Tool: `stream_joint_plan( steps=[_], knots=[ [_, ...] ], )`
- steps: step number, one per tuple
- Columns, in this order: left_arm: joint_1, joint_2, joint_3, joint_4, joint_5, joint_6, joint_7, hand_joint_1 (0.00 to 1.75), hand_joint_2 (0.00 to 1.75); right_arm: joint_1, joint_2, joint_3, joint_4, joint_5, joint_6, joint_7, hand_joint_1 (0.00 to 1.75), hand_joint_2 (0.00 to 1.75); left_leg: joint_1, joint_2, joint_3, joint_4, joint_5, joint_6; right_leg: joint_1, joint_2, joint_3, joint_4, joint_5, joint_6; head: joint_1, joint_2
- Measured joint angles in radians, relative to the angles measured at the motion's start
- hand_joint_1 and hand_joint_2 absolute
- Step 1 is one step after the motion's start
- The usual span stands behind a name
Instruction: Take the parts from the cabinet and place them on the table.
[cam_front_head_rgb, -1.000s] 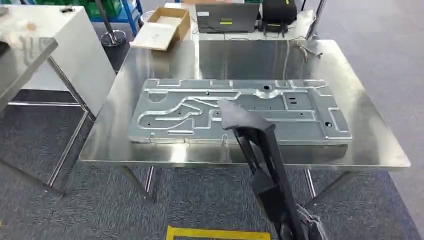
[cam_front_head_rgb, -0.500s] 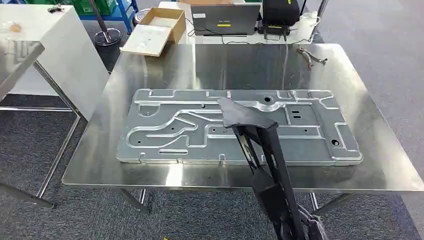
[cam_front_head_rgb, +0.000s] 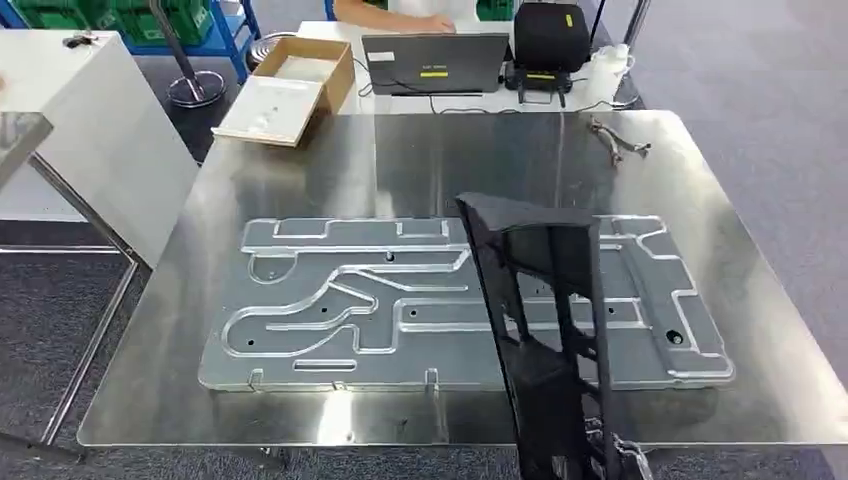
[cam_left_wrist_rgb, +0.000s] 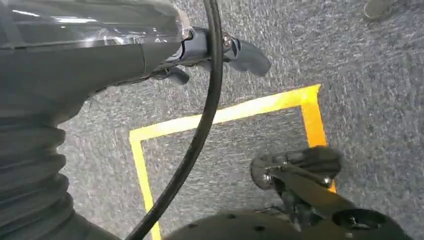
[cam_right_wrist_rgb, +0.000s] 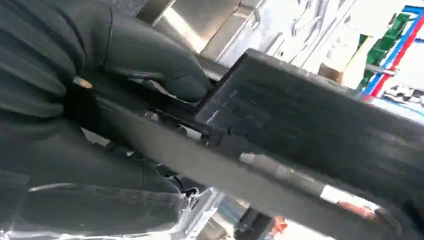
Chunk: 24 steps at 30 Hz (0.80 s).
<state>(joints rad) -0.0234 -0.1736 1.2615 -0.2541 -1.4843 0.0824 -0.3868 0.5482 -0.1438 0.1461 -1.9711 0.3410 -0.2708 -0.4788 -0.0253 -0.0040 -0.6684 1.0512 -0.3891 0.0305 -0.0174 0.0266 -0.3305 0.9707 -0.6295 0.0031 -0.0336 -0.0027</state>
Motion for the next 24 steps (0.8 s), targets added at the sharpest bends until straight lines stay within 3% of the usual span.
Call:
stream_joint_plan(
  steps=[2,3,4,6,7,8,9,10,12,13,14,16,18,19,22,23,24],
  knots=[
    [-0.012,-0.001,0.000,0.000,0.000,0.000,0.000,0.00,1.75,-0.001,0.000,0.000,0.000,0.000,0.000,0.000,1.75,1.75,0.005,-0.002,0.034,-0.020,-0.011,0.009,0.002,-0.003,-0.007,0.036,0.027,0.012,0.000,0.000],
    [-0.016,-0.002,0.000,0.000,0.000,0.000,0.000,0.00,1.75,-0.002,0.000,0.000,0.000,0.000,0.000,0.000,1.75,1.75,0.008,0.000,0.049,-0.028,-0.016,0.013,-0.002,-0.011,-0.017,0.073,0.026,0.013,0.001,0.000],
    [-0.019,-0.002,0.000,0.000,0.000,0.000,0.000,0.00,1.75,-0.003,0.000,-0.001,0.000,0.000,0.000,0.000,1.75,1.75,0.010,0.000,0.057,-0.031,-0.022,0.020,-0.001,-0.017,-0.050,0.127,0.016,0.015,0.002,0.000],
    [-0.019,-0.002,0.000,0.000,0.000,0.000,-0.001,0.00,1.75,-0.003,0.002,-0.001,0.000,0.000,0.000,0.000,1.75,1.75,0.008,0.000,0.066,-0.031,-0.034,0.027,-0.002,-0.018,-0.156,0.255,-0.065,0.018,0.001,0.000],
    [-0.018,-0.002,0.000,0.000,0.000,0.000,-0.001,0.00,1.75,-0.002,0.002,-0.001,0.000,0.000,0.000,0.000,1.75,1.75,0.008,-0.001,0.070,-0.030,-0.041,0.026,-0.002,-0.018,-0.194,0.288,-0.101,0.019,0.002,0.000],
    [-0.017,-0.002,0.000,0.000,0.000,0.000,-0.001,0.00,1.75,-0.001,0.002,-0.001,0.001,0.000,0.000,0.000,1.75,1.75,0.008,-0.001,0.078,-0.030,-0.048,0.026,-0.002,-0.018,-0.228,0.299,-0.118,0.020,0.001,0.000],
    [-0.016,-0.002,0.000,0.000,0.000,-0.001,-0.001,0.00,1.75,0.000,0.002,-0.001,0.002,0.000,0.000,0.000,1.75,1.75,0.007,-0.002,0.087,-0.030,-0.055,0.025,-0.002,-0.019,-0.244,0.278,-0.096,0.019,0.001,0.000],
    [-0.015,-0.002,0.000,0.000,0.000,-0.002,-0.001,0.00,1.75,0.001,0.002,-0.001,0.002,0.000,0.000,0.000,1.75,1.75,0.007,-0.003,0.098,-0.030,-0.063,0.024,-0.001,-0.019,-0.242,0.226,-0.041,0.018,0.001,0.000],
    [-0.015,-0.003,0.000,0.000,0.000,-0.002,-0.001,0.00,1.75,0.001,0.002,0.000,0.002,0.000,0.000,0.000,1.75,1.75,0.006,-0.004,0.109,-0.030,-0.076,0.020,0.006,-0.018,-0.216,0.079,0.113,0.001,0.002,0.000],
    [-0.014,-0.008,0.000,0.001,0.000,-0.002,0.000,0.00,1.75,0.001,0.002,-0.001,0.003,0.000,0.000,0.000,1.75,1.75,0.007,-0.005,0.118,-0.029,-0.078,0.017,0.012,-0.015,-0.226,0.077,0.123,-0.005,0.001,0.000],
    [-0.018,-0.009,0.000,0.001,0.000,-0.002,0.000,0.00,1.75,0.001,0.002,0.001,0.002,0.000,0.000,0.000,1.75,1.75,0.007,-0.010,0.112,-0.026,-0.081,0.011,0.016,-0.012,-0.234,0.064,0.087,-0.006,0.003,0.000],
    [-0.017,-0.009,0.000,0.001,0.000,-0.002,0.000,0.00,1.75,0.001,0.002,0.000,0.002,-0.001,0.000,0.000,1.75,1.75,0.007,-0.009,0.117,-0.018,-0.077,-0.004,0.014,-0.012,-0.230,0.049,0.126,-0.019,0.002,0.000],
    [-0.016,-0.007,0.000,0.001,0.000,-0.001,0.000,0.00,1.75,0.001,0.002,0.001,0.002,-0.001,0.000,0.000,1.75,1.75,0.007,-0.008,0.115,-0.011,-0.092,-0.014,0.004,-0.016,-0.213,0.043,0.133,-0.026,0.002,0.000],
    [-0.017,-0.007,0.000,0.001,0.000,0.000,0.000,0.00,1.75,0.000,0.002,0.002,0.002,-0.001,0.000,0.000,1.75,1.75,0.007,-0.005,0.108,0.019,-0.111,-0.024,0.002,-0.017,-0.208,0.043,0.132,-0.028,0.002,0.000],
    [-0.019,-0.008,0.000,0.001,0.000,0.000,0.000,0.00,1.75,0.000,0.002,0.004,0.002,-0.001,0.000,0.000,1.75,1.75,0.024,-0.004,-0.002,0.229,-0.215,-0.044,0.000,-0.023,-0.205,0.044,0.125,-0.031,0.002,0.000],
    [-0.017,-0.008,0.000,0.001,0.000,0.000,0.000,0.00,1.75,0.000,0.002,0.004,0.002,-0.001,0.000,0.000,1.75,1.75,0.029,-0.003,-0.031,0.276,-0.227,-0.048,-0.002,-0.023,-0.203,0.044,0.122,-0.030,0.002,0.000],
    [-0.016,-0.007,0.000,0.001,0.000,0.000,0.000,0.00,1.75,0.000,0.002,0.005,0.002,-0.001,0.000,0.000,1.75,1.75,0.032,-0.003,-0.037,0.277,-0.215,-0.054,-0.005,-0.023,-0.198,0.044,0.118,-0.026,0.002,0.000]
  ],
)
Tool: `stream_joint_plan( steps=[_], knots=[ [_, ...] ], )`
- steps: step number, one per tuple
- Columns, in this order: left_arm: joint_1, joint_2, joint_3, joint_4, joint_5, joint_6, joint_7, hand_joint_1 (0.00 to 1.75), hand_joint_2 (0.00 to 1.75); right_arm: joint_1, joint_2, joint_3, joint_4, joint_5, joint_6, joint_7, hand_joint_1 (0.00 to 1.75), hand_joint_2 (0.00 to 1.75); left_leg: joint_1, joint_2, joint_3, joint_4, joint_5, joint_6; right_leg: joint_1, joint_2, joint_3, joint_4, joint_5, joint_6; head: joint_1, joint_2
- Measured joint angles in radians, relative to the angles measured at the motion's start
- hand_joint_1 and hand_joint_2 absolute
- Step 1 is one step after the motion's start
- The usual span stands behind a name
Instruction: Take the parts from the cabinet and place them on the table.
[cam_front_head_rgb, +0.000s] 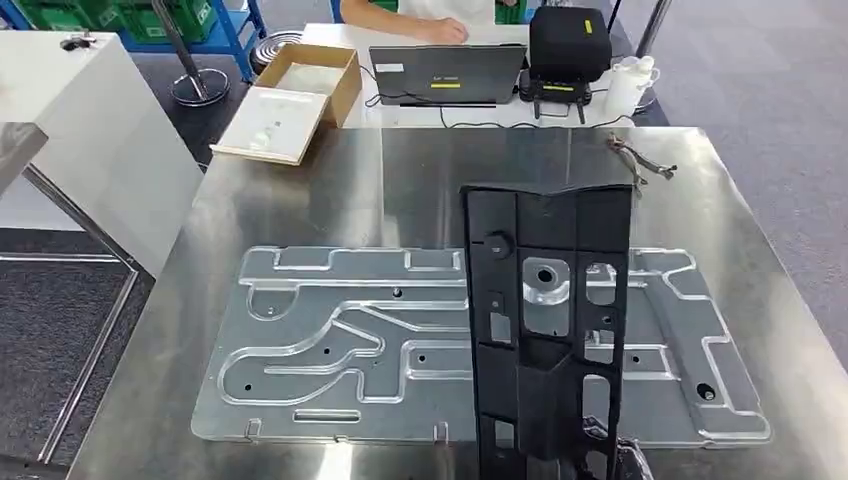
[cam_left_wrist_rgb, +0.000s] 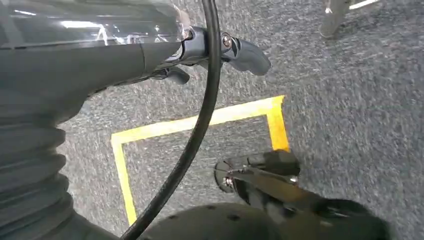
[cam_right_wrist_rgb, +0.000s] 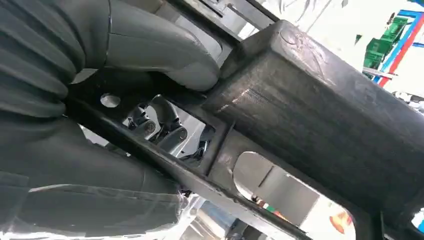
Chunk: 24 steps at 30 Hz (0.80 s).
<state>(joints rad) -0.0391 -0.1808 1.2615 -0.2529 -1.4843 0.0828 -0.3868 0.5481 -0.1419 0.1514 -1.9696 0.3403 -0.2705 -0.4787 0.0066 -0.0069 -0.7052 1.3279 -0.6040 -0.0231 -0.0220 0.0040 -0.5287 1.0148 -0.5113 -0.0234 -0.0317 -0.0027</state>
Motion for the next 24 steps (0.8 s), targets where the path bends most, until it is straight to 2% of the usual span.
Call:
stream_joint_plan(
  steps=[1,3,4,5,6,7,8,9,10,11,13,14,15,16,18,19,20,21,22,23,24],
  knots=[
    [0.002,0.000,0.000,0.000,0.000,0.000,0.000,0.00,1.75,0.000,0.000,0.001,0.000,0.000,0.000,0.000,1.75,1.75,0.003,0.000,0.016,-0.046,0.036,0.000,-0.003,0.001,0.007,0.000,-0.005,0.004,0.000,0.000],
    [0.001,0.001,0.000,0.000,0.000,0.000,0.000,0.00,1.75,0.000,0.000,0.002,0.000,0.000,0.000,0.000,1.75,1.75,0.006,0.004,0.096,-0.223,0.141,-0.004,-0.011,0.001,0.026,0.000,-0.017,0.015,0.000,0.000],
    [0.001,0.001,0.000,0.000,0.000,0.000,0.000,0.00,1.75,0.000,0.000,0.002,0.000,0.000,0.000,0.000,1.75,1.75,0.006,0.011,0.125,-0.290,0.155,-0.003,-0.012,0.000,0.030,0.000,-0.022,0.023,0.000,0.000],
    [-0.002,0.001,0.000,0.000,0.000,0.000,0.000,0.00,1.75,-0.001,0.000,0.002,0.000,0.000,0.000,0.000,1.75,1.75,-0.003,0.012,0.118,-0.292,0.108,0.005,-0.011,0.001,0.031,0.001,-0.024,0.029,0.000,0.000],
    [-0.005,0.001,0.000,0.000,0.000,0.000,0.000,0.00,1.75,-0.001,0.000,0.002,0.000,0.000,0.000,0.000,1.75,1.75,-0.004,0.013,0.119,-0.288,0.112,0.016,-0.009,0.000,0.028,-0.003,-0.028,0.038,0.000,0.000],
    [-0.001,0.001,0.000,0.000,0.000,0.000,0.000,0.00,1.75,-0.001,0.000,0.002,0.000,0.000,0.000,0.000,1.75,1.75,-0.004,0.011,0.117,-0.294,0.133,0.028,-0.009,0.001,0.039,0.005,-0.023,0.046,0.000,0.000],
    [0.002,0.001,0.000,0.000,0.000,0.000,0.000,0.00,1.75,0.001,0.000,0.002,0.000,-0.001,0.000,0.000,1.75,1.75,-0.002,0.010,0.126,-0.295,0.132,0.039,-0.006,0.001,0.041,0.009,-0.017,0.054,0.000,0.000],
    [0.001,0.001,0.000,0.000,0.000,0.000,0.000,0.00,1.75,0.000,0.000,0.002,0.000,-0.001,0.000,0.000,1.75,1.75,0.001,0.008,0.143,-0.304,0.138,0.049,-0.010,-0.002,0.039,0.018,-0.023,0.057,0.000,0.000],
    [0.000,0.000,0.000,0.000,0.000,0.000,0.000,0.00,1.75,-0.001,0.002,0.002,0.000,-0.001,0.000,0.000,1.75,1.75,0.000,0.011,0.151,-0.307,0.136,0.054,-0.010,-0.003,0.037,0.038,-0.039,0.057,0.000,0.000],
    [-0.002,0.001,0.000,0.000,0.000,0.000,0.000,0.00,1.75,-0.002,0.002,0.002,0.000,-0.001,0.000,0.000,1.75,1.75,-0.002,0.011,0.151,-0.307,0.135,0.060,-0.010,-0.003,0.008,0.087,-0.075,0.056,0.000,0.000],
    [-0.004,0.002,0.000,0.000,0.000,0.000,0.000,0.00,1.75,-0.002,0.002,0.001,0.000,-0.001,0.000,0.000,1.75,1.75,-0.007,0.012,0.150,-0.307,0.133,0.065,-0.006,-0.003,-0.074,0.226,-0.149,0.053,0.000,0.000],
    [-0.003,0.002,0.000,0.000,0.000,0.000,0.000,0.00,1.75,-0.002,0.002,0.000,0.000,-0.002,0.000,0.000,1.75,1.75,-0.012,0.012,0.150,-0.307,0.131,0.069,-0.006,-0.003,-0.112,0.283,-0.168,0.052,0.000,0.000],
    [-0.002,0.002,0.000,0.000,0.000,0.001,0.000,0.00,1.75,-0.002,0.002,0.000,0.000,-0.002,0.000,0.000,1.75,1.75,-0.016,0.011,0.152,-0.307,0.130,0.070,-0.005,-0.003,-0.127,0.294,-0.158,0.046,0.000,0.000],
    [-0.002,0.002,0.000,0.000,0.000,0.000,0.000,0.00,1.75,-0.002,0.002,0.001,0.000,-0.002,0.000,0.000,1.75,1.75,-0.019,0.011,0.155,-0.307,0.127,0.071,-0.001,-0.003,-0.120,0.262,-0.124,0.040,0.000,0.000],
    [-0.002,0.002,0.000,0.000,-0.006,-0.008,0.000,0.00,1.75,-0.006,0.002,0.000,0.000,0.020,-0.011,0.023,1.75,1.75,-0.026,0.007,0.166,-0.307,0.127,0.071,0.012,-0.001,-0.058,0.108,-0.020,0.023,0.000,0.000],
    [-0.002,0.002,-0.002,0.000,-0.023,-0.027,0.000,0.00,1.75,-0.040,0.002,-0.002,0.002,0.081,-0.040,0.079,1.75,1.75,-0.025,0.002,0.167,-0.307,0.127,0.071,0.020,0.008,-0.029,0.029,0.025,0.009,0.000,0.000],
    [-0.003,0.002,-0.011,0.005,-0.046,-0.052,0.000,0.00,1.75,-0.139,0.005,-0.004,0.029,0.197,-0.064,0.186,1.75,1.75,-0.025,0.009,0.161,-0.307,0.130,0.064,0.031,0.018,-0.034,0.031,0.014,0.005,0.000,0.000],
    [-0.011,0.009,-0.023,0.006,-0.060,-0.069,0.001,0.00,1.75,-0.298,0.020,-0.005,0.077,0.324,-0.084,0.309,1.75,1.75,-0.018,0.026,0.153,-0.306,0.131,0.058,0.043,0.019,-0.039,0.023,-0.017,0.002,0.001,0.000],
    [-0.026,0.016,-0.033,0.008,-0.069,-0.080,0.004,0.00,1.75,-0.454,0.047,-0.007,0.145,0.513,-0.102,0.453,1.75,1.75,-0.018,0.041,0.149,-0.302,0.138,0.051,0.044,0.021,-0.045,0.008,0.035,-0.012,0.000,0.000],
    [-0.038,0.020,-0.042,0.009,-0.073,-0.087,0.004,0.00,1.75,-0.553,0.079,-0.012,0.205,0.729,-0.122,0.572,1.75,1.75,-0.018,0.038,0.144,-0.274,0.165,0.043,0.042,0.021,-0.044,0.000,0.049,-0.013,0.000,0.000],
    [-0.047,0.023,-0.045,0.010,-0.074,-0.087,0.004,0.00,1.75,-0.616,0.130,-0.026,0.240,0.963,-0.148,0.644,1.75,1.75,-0.020,0.033,0.146,-0.272,0.167,0.040,0.033,0.015,-0.035,-0.010,0.053,-0.016,0.000,0.000]
  ],
)
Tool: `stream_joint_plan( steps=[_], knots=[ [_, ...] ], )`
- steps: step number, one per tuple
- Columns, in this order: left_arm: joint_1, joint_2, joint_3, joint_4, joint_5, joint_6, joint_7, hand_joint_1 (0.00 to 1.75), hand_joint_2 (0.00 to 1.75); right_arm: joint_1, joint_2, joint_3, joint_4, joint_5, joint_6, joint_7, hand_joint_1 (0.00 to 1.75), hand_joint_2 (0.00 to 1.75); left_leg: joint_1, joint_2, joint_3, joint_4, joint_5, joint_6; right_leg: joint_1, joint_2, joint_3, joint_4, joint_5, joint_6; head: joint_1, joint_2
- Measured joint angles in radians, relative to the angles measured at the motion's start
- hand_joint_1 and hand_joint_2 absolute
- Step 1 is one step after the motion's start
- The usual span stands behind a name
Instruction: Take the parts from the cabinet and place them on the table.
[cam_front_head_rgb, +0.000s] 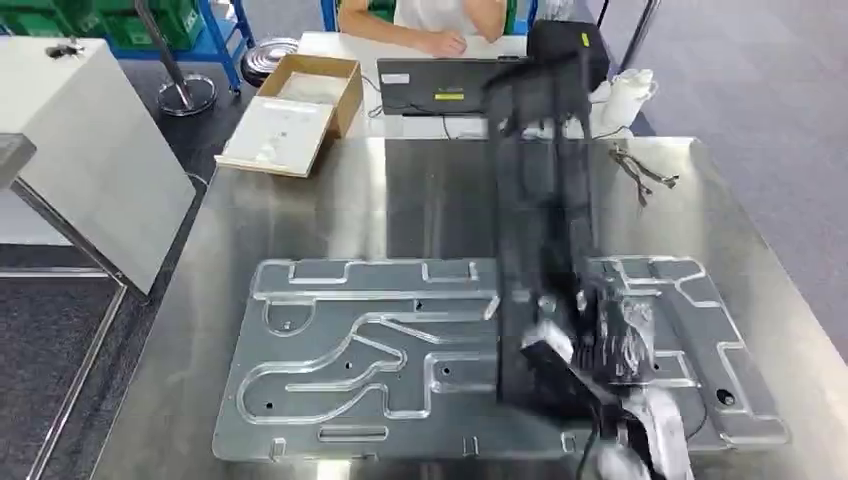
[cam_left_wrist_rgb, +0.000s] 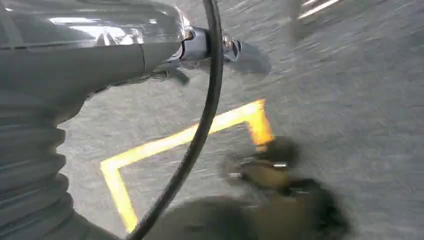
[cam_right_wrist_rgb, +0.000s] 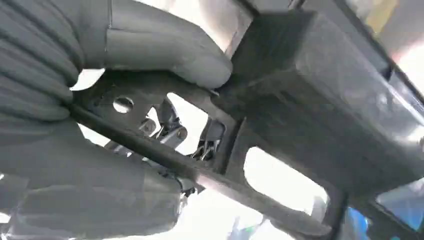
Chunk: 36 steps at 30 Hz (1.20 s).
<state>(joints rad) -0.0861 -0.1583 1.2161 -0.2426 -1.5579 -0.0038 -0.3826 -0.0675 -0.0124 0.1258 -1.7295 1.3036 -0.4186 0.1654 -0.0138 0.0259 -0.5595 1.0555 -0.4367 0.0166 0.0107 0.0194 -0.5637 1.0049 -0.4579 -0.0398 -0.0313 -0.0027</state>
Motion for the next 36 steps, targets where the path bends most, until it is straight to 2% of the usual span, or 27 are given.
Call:
stream_joint_plan(
  steps=[1,2,6,8,9,10,12,13,14,15,17,18,19,20,22,23,24,25,27,28,29,30,32,33,34,35,36],
  knots=[
    [-0.004,0.006,0.000,0.000,0.000,0.000,0.000,0.00,1.75,-0.040,0.041,-0.014,0.024,0.228,-0.013,-0.005,1.75,1.75,0.001,-0.006,-0.001,0.008,-0.024,-0.006,-0.004,-0.016,0.007,-0.006,0.008,0.000,0.000,0.000],
    [-0.001,0.009,-0.001,0.001,0.000,0.000,0.000,0.00,1.75,-0.069,0.070,-0.023,0.039,0.299,-0.015,-0.034,1.75,1.75,0.001,-0.010,-0.010,0.029,-0.062,-0.012,-0.007,-0.018,0.003,-0.007,0.013,-0.005,0.000,0.000],
    [0.000,0.010,-0.001,0.001,0.000,0.000,0.000,0.00,1.75,-0.073,0.075,-0.024,0.041,0.299,-0.015,-0.040,1.75,1.75,0.002,-0.011,-0.013,0.037,-0.072,-0.013,-0.006,-0.019,0.003,-0.007,0.014,-0.006,0.000,0.000],
    [0.008,0.015,-0.005,0.002,0.000,0.001,0.002,0.00,1.75,-0.115,0.088,-0.021,0.051,0.291,-0.007,-0.070,1.75,1.75,0.012,-0.015,-0.037,0.115,-0.140,-0.022,-0.009,-0.020,-0.009,-0.007,0.024,-0.007,-0.001,0.000],
    [0.011,0.019,-0.011,0.002,-0.001,0.002,0.002,0.00,1.75,-0.105,0.088,-0.014,0.091,0.269,-0.001,-0.069,1.75,1.75,0.022,-0.019,-0.082,0.222,-0.204,-0.035,-0.013,-0.027,-0.034,-0.003,0.035,0.001,0.000,0.000],
    [0.017,0.025,-0.019,0.002,-0.001,0.003,0.002,0.00,1.75,-0.118,0.074,-0.014,0.111,0.243,-0.001,-0.067,1.75,1.75,0.036,-0.018,-0.035,0.152,-0.161,-0.050,-0.027,-0.039,-0.069,0.009,0.050,0.015,-0.001,0.000],
    [0.019,0.028,-0.021,0.002,-0.001,0.003,0.002,0.00,1.75,-0.138,0.061,-0.014,0.120,0.236,-0.001,-0.061,1.75,1.75,0.049,-0.018,0.063,-0.023,-0.076,-0.068,-0.038,-0.039,-0.085,0.025,0.054,0.024,-0.001,0.000],
    [0.019,0.027,-0.023,0.003,-0.001,0.005,0.002,0.00,1.75,-0.143,0.052,-0.014,0.123,0.235,-0.001,-0.060,1.75,1.75,0.042,-0.022,0.060,-0.042,-0.100,-0.070,-0.038,-0.041,-0.089,0.027,0.058,0.031,-0.001,0.000],
    [0.018,0.028,-0.024,0.005,-0.001,0.006,0.002,0.00,1.75,-0.144,0.042,-0.013,0.127,0.234,0.000,-0.060,1.75,1.75,0.037,-0.016,0.051,-0.041,-0.132,-0.051,-0.034,-0.042,-0.096,0.028,0.063,0.040,0.000,0.000],
    [0.020,0.029,-0.024,0.005,-0.001,0.007,0.002,0.00,1.75,-0.145,0.038,-0.013,0.130,0.233,0.000,-0.059,1.75,1.75,0.036,-0.016,0.047,-0.039,-0.092,-0.042,-0.034,-0.042,-0.098,0.027,0.065,0.048,0.000,0.000],
    [0.027,0.031,-0.024,0.005,0.000,0.008,-0.001,0.00,1.75,-0.146,0.036,-0.011,0.137,0.232,0.002,-0.057,1.75,1.75,0.034,-0.017,0.045,-0.037,-0.079,-0.022,-0.034,-0.042,-0.093,0.019,0.075,0.063,0.000,0.000],
    [0.026,0.031,-0.024,0.005,0.001,0.009,-0.002,0.00,1.75,-0.147,0.036,-0.012,0.137,0.232,0.003,-0.054,1.75,1.75,0.039,-0.017,0.052,-0.045,-0.066,-0.010,-0.039,-0.040,-0.098,0.023,0.070,0.069,0.000,0.000],
    [0.024,0.031,-0.025,0.005,0.002,0.009,-0.004,0.00,1.75,-0.148,0.036,-0.011,0.139,0.230,0.004,-0.054,1.75,1.75,0.038,-0.015,0.047,-0.048,-0.061,-0.004,-0.039,-0.032,-0.108,0.050,0.041,0.070,0.000,0.000],
    [0.023,0.031,-0.025,0.005,0.002,0.009,-0.004,0.00,1.75,-0.151,0.036,-0.011,0.141,0.230,0.004,-0.054,1.75,1.75,0.037,-0.014,0.042,-0.047,-0.057,0.003,-0.039,-0.029,-0.136,0.112,-0.003,0.070,0.000,0.000],
    [0.023,0.031,-0.025,0.005,0.002,0.009,-0.004,0.00,1.75,-0.152,0.041,-0.011,0.146,0.229,0.004,-0.054,1.75,1.75,0.032,-0.015,0.035,-0.046,-0.054,0.007,-0.035,-0.027,-0.203,0.271,-0.077,0.073,0.000,0.000],
    [0.024,0.032,-0.025,0.005,0.002,0.009,-0.004,0.00,1.75,-0.151,0.041,-0.011,0.149,0.229,0.005,-0.054,1.75,1.75,0.029,-0.016,0.033,-0.045,-0.053,0.008,-0.034,-0.026,-0.225,0.321,-0.087,0.072,0.000,0.000],
    [0.025,0.032,-0.025,0.005,0.002,0.010,-0.004,0.00,1.75,-0.151,0.041,-0.011,0.155,0.228,0.010,-0.054,1.75,1.75,0.026,-0.018,0.032,-0.044,-0.053,0.008,-0.033,-0.025,-0.223,0.322,-0.076,0.069,0.000,0.000],
    [0.024,0.032,-0.025,0.005,0.002,0.009,-0.004,0.00,1.75,-0.151,0.041,-0.011,0.159,0.227,0.015,-0.052,1.75,1.75,0.024,-0.021,0.033,-0.044,-0.053,0.008,-0.032,-0.024,-0.202,0.282,-0.046,0.064,0.000,0.000],
    [0.022,0.032,-0.025,0.005,0.002,0.011,-0.004,0.00,1.75,-0.152,0.041,-0.011,0.162,0.221,0.028,-0.050,1.75,1.75,0.019,-0.027,0.040,-0.044,-0.058,0.006,-0.022,-0.019,-0.108,0.105,0.039,0.044,0.000,0.000],
    [0.023,0.032,-0.026,0.005,0.002,0.012,-0.004,0.00,1.75,-0.153,0.041,-0.011,0.162,0.220,0.030,-0.050,1.75,1.75,0.020,-0.027,0.038,-0.045,-0.061,0.003,-0.017,-0.013,-0.081,0.046,0.043,0.028,0.000,0.000],
    [0.022,0.030,-0.026,0.007,0.002,0.011,-0.004,0.00,1.75,-0.154,0.041,-0.010,0.163,0.219,0.032,-0.050,1.75,1.75,0.012,-0.028,0.035,-0.039,-0.065,-0.004,-0.015,-0.014,-0.074,0.028,0.036,0.025,-0.001,0.000],
    [0.021,0.030,-0.026,0.007,0.002,0.011,-0.004,0.00,1.75,-0.156,0.042,-0.009,0.164,0.217,0.037,-0.050,1.75,1.75,0.018,-0.030,0.032,-0.041,-0.063,-0.009,-0.011,-0.016,-0.075,0.031,0.036,0.025,-0.001,0.000],
    [0.021,0.030,-0.026,0.007,0.002,0.011,-0.004,0.00,1.75,-0.157,0.042,-0.009,0.168,0.210,0.050,-0.050,1.75,1.75,0.020,-0.030,0.037,-0.049,-0.064,-0.018,-0.009,-0.015,-0.074,0.024,0.033,0.019,-0.001,0.000],
    [0.020,0.031,-0.026,0.007,0.002,0.011,-0.004,0.00,1.75,-0.156,0.038,-0.008,0.172,0.207,0.057,-0.051,1.75,1.75,0.014,-0.029,0.040,-0.050,-0.070,-0.025,-0.022,-0.017,-0.063,0.008,0.037,0.015,-0.001,0.000],
    [0.021,0.032,-0.026,0.007,0.002,0.011,-0.004,0.00,1.75,-0.157,0.034,-0.004,0.178,0.203,0.064,-0.051,1.75,1.75,0.019,-0.029,0.035,-0.030,-0.084,-0.028,-0.023,-0.020,-0.054,-0.001,0.038,0.014,0.000,0.000],
    [0.021,0.032,-0.026,0.007,0.002,0.010,-0.004,0.00,1.75,-0.158,0.029,-0.001,0.184,0.200,0.069,-0.051,1.75,1.75,0.019,-0.029,0.012,0.019,-0.112,-0.033,-0.024,-0.022,-0.051,-0.003,0.037,0.007,-0.001,0.000],
    [0.020,0.032,-0.026,0.007,0.002,0.008,-0.004,0.00,1.75,-0.159,0.023,0.004,0.192,0.198,0.073,-0.052,1.75,1.75,0.023,-0.028,-0.032,0.105,-0.152,-0.037,-0.024,-0.022,-0.050,-0.002,0.036,0.005,-0.001,0.000]
  ],
)
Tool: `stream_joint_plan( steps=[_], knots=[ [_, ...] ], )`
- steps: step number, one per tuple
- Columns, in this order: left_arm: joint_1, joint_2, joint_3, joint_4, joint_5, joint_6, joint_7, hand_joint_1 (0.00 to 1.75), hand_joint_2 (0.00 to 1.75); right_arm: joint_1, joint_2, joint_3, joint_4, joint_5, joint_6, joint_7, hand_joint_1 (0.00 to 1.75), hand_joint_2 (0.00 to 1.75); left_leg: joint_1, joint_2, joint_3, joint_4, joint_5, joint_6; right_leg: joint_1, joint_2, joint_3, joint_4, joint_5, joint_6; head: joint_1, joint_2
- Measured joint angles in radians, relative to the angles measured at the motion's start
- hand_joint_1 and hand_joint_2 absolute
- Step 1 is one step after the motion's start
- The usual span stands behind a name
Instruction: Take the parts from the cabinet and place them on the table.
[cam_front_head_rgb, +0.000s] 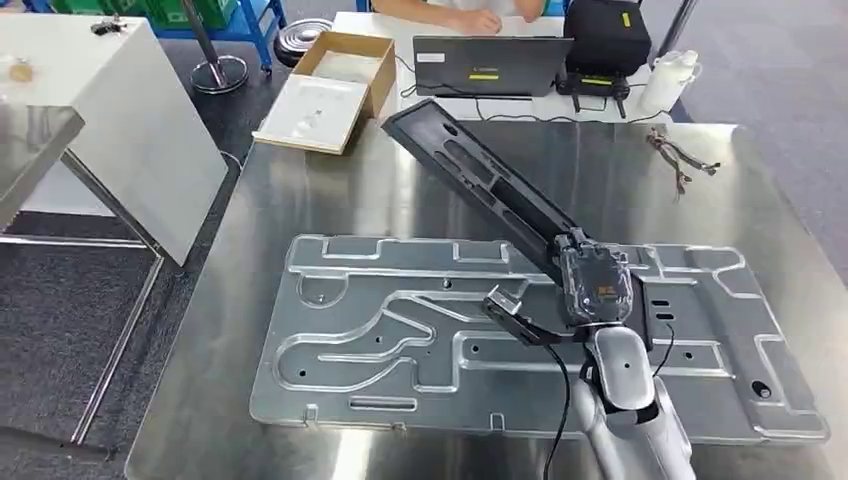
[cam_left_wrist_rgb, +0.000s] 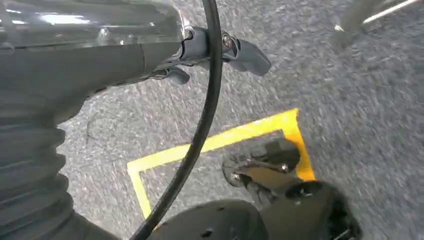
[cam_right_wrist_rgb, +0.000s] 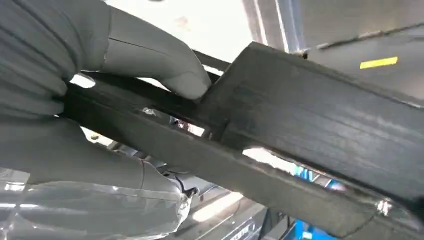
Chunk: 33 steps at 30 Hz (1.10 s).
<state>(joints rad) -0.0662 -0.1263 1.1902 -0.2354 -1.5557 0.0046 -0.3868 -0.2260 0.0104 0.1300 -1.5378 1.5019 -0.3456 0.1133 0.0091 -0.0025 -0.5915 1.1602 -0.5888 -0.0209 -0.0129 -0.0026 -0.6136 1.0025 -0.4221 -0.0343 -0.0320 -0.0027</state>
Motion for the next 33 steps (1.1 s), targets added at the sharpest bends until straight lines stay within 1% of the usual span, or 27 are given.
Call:
stream_joint_plan(
  steps=[1,2,3,4,6,7,8,11,12,13,14,15,16,17,18,19,20,21,22,23,26,27,28,30,31,32,33],
  knots=[
    [0.000,0.000,0.000,0.000,0.000,0.000,0.000,0.00,1.75,0.001,-0.002,0.005,0.007,0.000,0.001,0.000,1.75,1.75,0.002,0.000,-0.044,0.080,-0.031,-0.004,0.001,0.000,0.000,0.000,-0.001,-0.001,0.000,0.000],
    [0.001,0.001,0.000,0.000,0.000,0.000,0.000,0.00,1.75,0.002,-0.004,0.008,0.015,0.000,0.001,0.000,1.75,1.75,0.003,0.000,-0.080,0.142,-0.046,-0.008,0.001,0.000,0.000,0.001,-0.002,-0.002,0.000,0.000],
    [0.003,0.002,0.000,0.000,0.000,0.000,0.000,0.00,1.75,0.003,-0.005,0.009,0.023,-0.001,0.004,0.000,1.75,1.75,0.004,0.000,-0.098,0.162,-0.035,-0.010,0.001,0.000,0.000,0.002,-0.003,-0.001,0.000,0.000],
    [0.004,0.002,0.000,0.000,0.003,0.000,0.001,0.00,1.75,0.004,-0.004,0.011,0.031,-0.007,0.013,0.000,1.75,1.75,0.005,0.000,-0.090,0.131,0.001,-0.011,0.000,0.001,0.002,0.003,-0.005,-0.001,0.000,0.000],
    [0.003,0.005,0.000,0.000,0.003,0.000,0.001,0.00,1.75,0.001,-0.005,0.014,0.042,-0.023,0.046,-0.003,1.75,1.75,0.005,0.002,-0.023,-0.029,0.100,-0.006,0.000,0.003,0.008,0.007,-0.010,0.006,0.000,0.000],
    [0.002,0.005,0.000,0.000,0.003,0.000,0.001,0.00,1.75,-0.001,-0.005,0.015,0.049,-0.032,0.063,-0.004,1.75,1.75,0.005,0.004,0.013,-0.109,0.137,-0.002,0.000,0.003,0.010,0.009,-0.013,0.011,0.000,0.000],
    [0.001,0.005,0.000,0.000,0.003,0.000,0.002,0.00,1.75,-0.003,-0.005,0.015,0.063,-0.042,0.080,-0.006,1.75,1.75,-0.001,0.006,0.025,-0.139,0.124,0.004,0.010,0.003,0.008,0.015,-0.017,0.016,0.000,0.000],
    [0.002,0.005,0.000,0.000,0.005,0.000,0.005,0.00,1.75,-0.011,-0.005,0.021,0.102,-0.071,0.140,-0.017,1.75,1.75,-0.001,0.001,0.026,-0.143,0.125,0.019,0.009,0.001,0.008,0.010,-0.011,0.029,0.000,0.000],
    [0.003,0.005,0.000,0.000,0.005,-0.002,0.005,0.00,1.75,-0.018,-0.008,0.028,0.117,-0.085,0.163,-0.022,1.75,1.75,0.005,0.002,0.027,-0.149,0.129,0.026,0.012,0.002,0.009,0.009,-0.010,0.033,0.000,0.000],
    [0.003,0.005,0.000,0.000,0.005,-0.003,0.005,0.00,1.75,-0.027,-0.012,0.036,0.134,-0.102,0.190,-0.030,1.75,1.75,0.010,0.007,0.034,-0.158,0.136,0.035,0.008,0.003,0.007,0.022,-0.024,0.038,0.000,0.000],
    [0.001,0.005,0.000,0.000,0.005,-0.003,0.005,0.00,1.75,-0.034,-0.014,0.042,0.149,-0.117,0.208,-0.035,1.75,1.75,0.010,0.007,0.034,-0.161,0.139,0.041,0.009,0.004,-0.009,0.058,-0.053,0.043,0.001,0.000],
    [0.000,0.005,0.000,0.000,0.005,-0.003,0.005,0.00,1.75,-0.040,-0.015,0.049,0.167,-0.130,0.226,-0.041,1.75,1.75,0.010,0.007,0.032,-0.161,0.139,0.047,0.008,0.004,-0.045,0.135,-0.098,0.048,0.000,0.000],
    [0.001,0.005,0.000,0.000,0.005,-0.003,0.005,0.00,1.75,-0.044,-0.016,0.054,0.179,-0.136,0.232,-0.043,1.75,1.75,0.010,0.008,0.032,-0.161,0.139,0.047,0.006,0.004,-0.081,0.213,-0.134,0.052,0.000,0.000],
    [0.002,0.006,0.000,0.000,0.006,-0.003,0.005,0.00,1.75,-0.047,-0.017,0.059,0.191,-0.139,0.235,-0.045,1.75,1.75,0.009,0.008,0.032,-0.160,0.139,0.047,0.006,0.003,-0.115,0.285,-0.160,0.054,0.000,0.000],
    [0.003,0.007,0.000,0.000,0.005,-0.003,0.005,0.00,1.75,-0.049,-0.018,0.063,0.200,-0.142,0.236,-0.046,1.75,1.75,0.009,0.009,0.033,-0.160,0.139,0.047,0.005,0.003,-0.128,0.313,-0.161,0.055,0.000,0.000],
    [0.003,0.007,0.000,0.000,0.005,-0.003,0.005,0.00,1.75,-0.052,-0.018,0.065,0.205,-0.143,0.237,-0.046,1.75,1.75,0.010,0.009,0.035,-0.160,0.138,0.047,0.005,0.003,-0.119,0.295,-0.138,0.055,0.000,0.000],
    [0.003,0.007,0.000,0.000,0.005,-0.003,0.005,0.00,1.75,-0.055,-0.018,0.067,0.209,-0.144,0.237,-0.047,1.75,1.75,0.010,0.008,0.038,-0.160,0.137,0.045,0.004,0.003,-0.086,0.233,-0.099,0.053,0.000,0.000],
    [0.002,0.007,0.000,0.000,0.005,-0.004,0.005,0.00,1.75,-0.059,-0.018,0.070,0.212,-0.145,0.237,-0.047,1.75,1.75,0.010,0.008,0.041,-0.159,0.135,0.043,0.004,0.004,-0.036,0.141,-0.054,0.049,0.000,0.000],
    [0.002,0.007,0.000,0.000,0.005,-0.004,0.005,0.00,1.75,-0.061,-0.018,0.072,0.214,-0.148,0.239,-0.048,1.75,1.75,0.010,0.008,0.044,-0.159,0.134,0.040,0.004,0.004,0.007,0.063,-0.025,0.043,0.000,0.000],
    [0.002,0.007,0.000,0.000,0.005,-0.005,0.005,0.00,1.75,-0.067,-0.018,0.074,0.215,-0.160,0.250,-0.051,1.75,1.75,0.006,0.008,0.045,-0.157,0.130,0.033,0.011,0.006,0.035,0.003,-0.033,0.036,0.000,0.000],
    [0.001,0.007,0.000,0.000,0.006,-0.005,0.005,0.00,1.75,-0.076,-0.018,0.094,0.223,-0.219,0.290,-0.070,1.75,1.75,0.008,0.009,0.049,-0.160,0.128,0.014,0.020,0.008,0.036,0.003,-0.028,0.024,0.000,0.000],
    [0.001,0.007,0.000,0.000,0.006,-0.005,0.005,0.00,1.75,-0.081,-0.018,0.102,0.226,-0.235,0.297,-0.075,1.75,1.75,0.008,0.010,0.052,-0.162,0.127,0.007,0.017,0.008,0.039,-0.003,-0.024,0.017,0.000,0.000],
    [0.001,0.008,0.000,0.000,0.006,-0.005,0.005,0.00,1.75,-0.087,-0.021,0.111,0.228,-0.246,0.302,-0.081,1.75,1.75,0.012,0.010,0.051,-0.151,0.120,0.003,0.007,0.006,0.045,-0.015,-0.016,0.009,0.000,0.000],
    [0.002,0.007,0.000,0.000,0.007,-0.006,0.005,0.00,1.75,-0.090,-0.030,0.135,0.234,-0.253,0.306,-0.084,1.75,1.75,0.012,0.008,0.018,-0.073,0.062,-0.001,0.007,0.004,0.046,-0.018,-0.013,-0.003,0.000,0.000],
    [0.002,0.008,0.000,0.000,0.007,-0.006,0.005,0.00,0.00,-0.091,-0.035,0.147,0.235,-0.253,0.306,-0.087,0.00,1.75,0.014,0.008,-0.014,-0.002,0.021,-0.004,0.008,0.004,0.043,-0.018,-0.012,-0.005,0.000,0.000],
    [0.003,0.009,0.000,0.000,0.007,-0.006,0.005,0.00,1.75,-0.091,-0.041,0.161,0.237,-0.253,0.307,-0.087,0.00,1.75,0.014,0.008,-0.055,0.091,-0.022,-0.008,0.009,0.004,0.041,-0.017,-0.011,-0.004,0.000,0.000],
    [0.004,0.009,0.000,0.000,0.007,-0.006,0.005,0.00,1.75,-0.091,-0.049,0.174,0.243,-0.252,0.309,-0.087,0.00,1.75,0.014,0.008,-0.077,0.142,-0.036,-0.011,0.008,0.004,0.038,-0.015,-0.011,-0.003,0.000,0.000]
  ],
)
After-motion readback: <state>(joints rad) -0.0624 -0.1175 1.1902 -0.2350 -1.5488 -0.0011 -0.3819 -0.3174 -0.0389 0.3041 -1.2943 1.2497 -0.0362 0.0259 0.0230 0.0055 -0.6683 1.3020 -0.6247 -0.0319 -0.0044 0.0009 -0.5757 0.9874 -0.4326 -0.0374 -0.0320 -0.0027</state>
